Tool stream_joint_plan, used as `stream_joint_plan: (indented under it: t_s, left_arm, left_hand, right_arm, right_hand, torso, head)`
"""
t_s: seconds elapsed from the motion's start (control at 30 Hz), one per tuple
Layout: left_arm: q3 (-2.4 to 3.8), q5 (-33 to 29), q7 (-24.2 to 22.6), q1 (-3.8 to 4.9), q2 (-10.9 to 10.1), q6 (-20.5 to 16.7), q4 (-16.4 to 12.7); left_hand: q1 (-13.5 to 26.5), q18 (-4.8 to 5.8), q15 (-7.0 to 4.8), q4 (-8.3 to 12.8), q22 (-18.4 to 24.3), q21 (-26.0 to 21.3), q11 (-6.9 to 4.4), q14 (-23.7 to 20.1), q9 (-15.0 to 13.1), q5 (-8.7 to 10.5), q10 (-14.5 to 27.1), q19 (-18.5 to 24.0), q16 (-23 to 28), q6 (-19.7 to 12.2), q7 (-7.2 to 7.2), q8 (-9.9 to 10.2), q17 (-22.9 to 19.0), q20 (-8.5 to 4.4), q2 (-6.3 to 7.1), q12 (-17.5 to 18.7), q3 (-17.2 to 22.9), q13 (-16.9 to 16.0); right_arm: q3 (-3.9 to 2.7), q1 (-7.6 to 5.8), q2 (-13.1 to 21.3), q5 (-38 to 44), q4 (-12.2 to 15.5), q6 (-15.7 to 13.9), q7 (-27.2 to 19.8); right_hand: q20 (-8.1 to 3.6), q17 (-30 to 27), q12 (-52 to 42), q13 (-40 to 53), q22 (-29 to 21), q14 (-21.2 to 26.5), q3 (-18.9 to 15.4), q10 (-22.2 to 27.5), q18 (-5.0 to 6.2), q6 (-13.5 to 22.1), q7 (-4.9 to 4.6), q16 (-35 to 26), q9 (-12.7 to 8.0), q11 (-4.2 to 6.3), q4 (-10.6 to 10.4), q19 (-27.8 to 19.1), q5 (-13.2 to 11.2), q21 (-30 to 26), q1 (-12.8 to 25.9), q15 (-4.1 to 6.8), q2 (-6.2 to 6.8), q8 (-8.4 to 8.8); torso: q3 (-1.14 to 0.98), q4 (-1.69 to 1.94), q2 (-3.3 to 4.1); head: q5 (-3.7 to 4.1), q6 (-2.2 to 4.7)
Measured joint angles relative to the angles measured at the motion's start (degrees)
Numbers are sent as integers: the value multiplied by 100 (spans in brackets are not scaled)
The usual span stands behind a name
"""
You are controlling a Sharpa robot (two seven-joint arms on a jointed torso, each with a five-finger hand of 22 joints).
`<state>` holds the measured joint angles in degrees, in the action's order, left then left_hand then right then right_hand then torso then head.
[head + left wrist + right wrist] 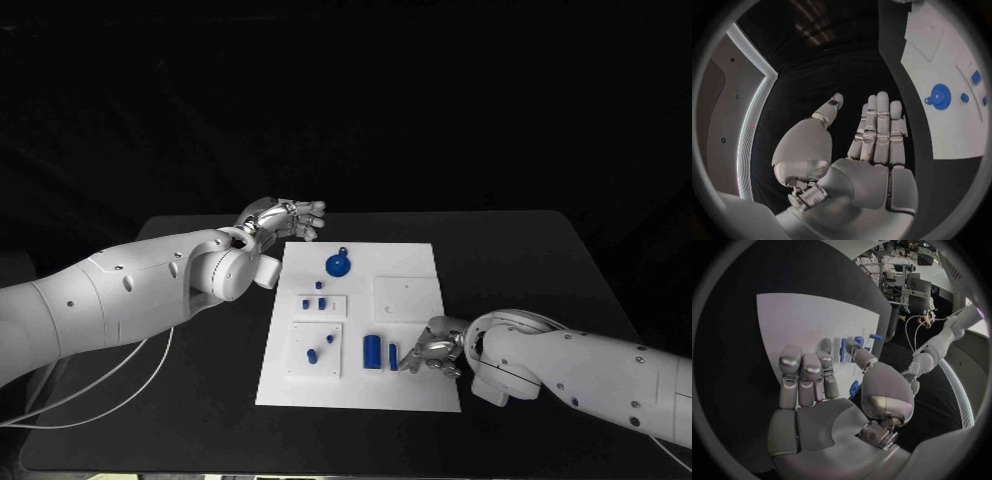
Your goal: Assemble the parts on the task board
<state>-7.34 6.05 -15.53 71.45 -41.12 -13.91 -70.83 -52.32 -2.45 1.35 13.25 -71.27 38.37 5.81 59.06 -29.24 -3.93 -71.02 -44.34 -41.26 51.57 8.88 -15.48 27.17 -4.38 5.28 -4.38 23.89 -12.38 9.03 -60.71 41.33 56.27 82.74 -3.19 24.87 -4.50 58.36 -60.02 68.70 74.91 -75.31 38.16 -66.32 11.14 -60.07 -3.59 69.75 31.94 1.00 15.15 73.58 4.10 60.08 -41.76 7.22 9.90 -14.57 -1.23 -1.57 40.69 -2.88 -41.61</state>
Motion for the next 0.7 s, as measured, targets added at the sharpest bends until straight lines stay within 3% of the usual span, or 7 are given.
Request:
stream_joint_plan:
  t_s: [0.1,0.27,0.37,0.47,0.53,0.7]
  left_arm:
    - [0,0,-3,0,14,-1,58]
    - [0,0,-16,0,54,-1,171]
    - [-1,0,-21,0,64,0,244]
    - [-1,-7,-28,0,71,5,337]
    - [-1,-14,-39,0,77,18,427]
    - [1,-47,-67,41,77,49,680]
  left_hand:
    - [0,24,0,0,0,0,0,0,5,0,0,0,0,0,0,0,3,0,0,0,0,0]
    - [0,26,0,0,-4,-23,0,0,6,0,0,0,0,0,0,0,3,0,0,0,0,0]
    - [0,27,24,0,-6,-46,0,-24,13,0,0,0,57,0,0,0,7,0,0,0,0,5]
    - [0,25,115,0,-6,-130,22,-116,23,0,44,78,202,0,0,0,-15,77,0,0,0,21]
    - [0,22,177,22,0,-218,62,-240,29,0,121,161,361,-31,31,0,-66,159,0,26,22,42]
    - [-38,25,407,72,59,-466,85,-599,58,-23,293,459,840,-140,35,0,-197,392,-38,40,72,107]
  right_arm:
    - [-12,-86,95,-118,21,-25,-51]
    - [-152,-256,170,-352,-44,-129,-272]
    - [-241,-379,158,-589,-227,-252,-615]
    - [-339,-465,79,-965,-585,-380,-1100]
    - [-486,-481,-40,-1271,-924,-451,-1475]
    - [-687,-561,-342,-1981,-1758,-608,-2285]
  right_hand:
    - [-1,-6,0,9,0,28,-34,52,0,223,-145,-14,-149,-50,-138,-5,-77,-41,53,-27,200,69]
    - [-33,-6,23,22,0,78,-132,134,0,340,-177,-46,-106,-90,-247,-78,-77,-85,107,-76,258,79]
    - [-43,-6,23,27,0,105,-144,156,0,376,-175,-65,-99,-110,-254,-107,-74,-119,84,-103,276,79]
    - [-74,-6,23,28,0,164,-280,216,-5,415,-190,-94,-74,-132,-143,-158,153,-154,-28,-117,92,79]
    - [-57,-25,62,25,-1,208,-406,285,-10,470,-227,-155,-56,-140,-17,-235,355,-208,-89,-139,-97,79]
    - [78,-180,339,-159,-72,549,-557,556,-11,668,-363,-473,-35,-188,134,-597,603,-509,-306,-188,-331,79]
  torso:
    - [4,-6,-3]
    - [10,-13,-15]
    - [19,-19,-32]
    - [36,-30,-59]
    - [50,-39,-89]
    - [88,-60,-182]
  head:
    - [16,34]
    - [55,142]
    - [86,248]
    - [122,432]
    - [141,573]
    - [158,885]
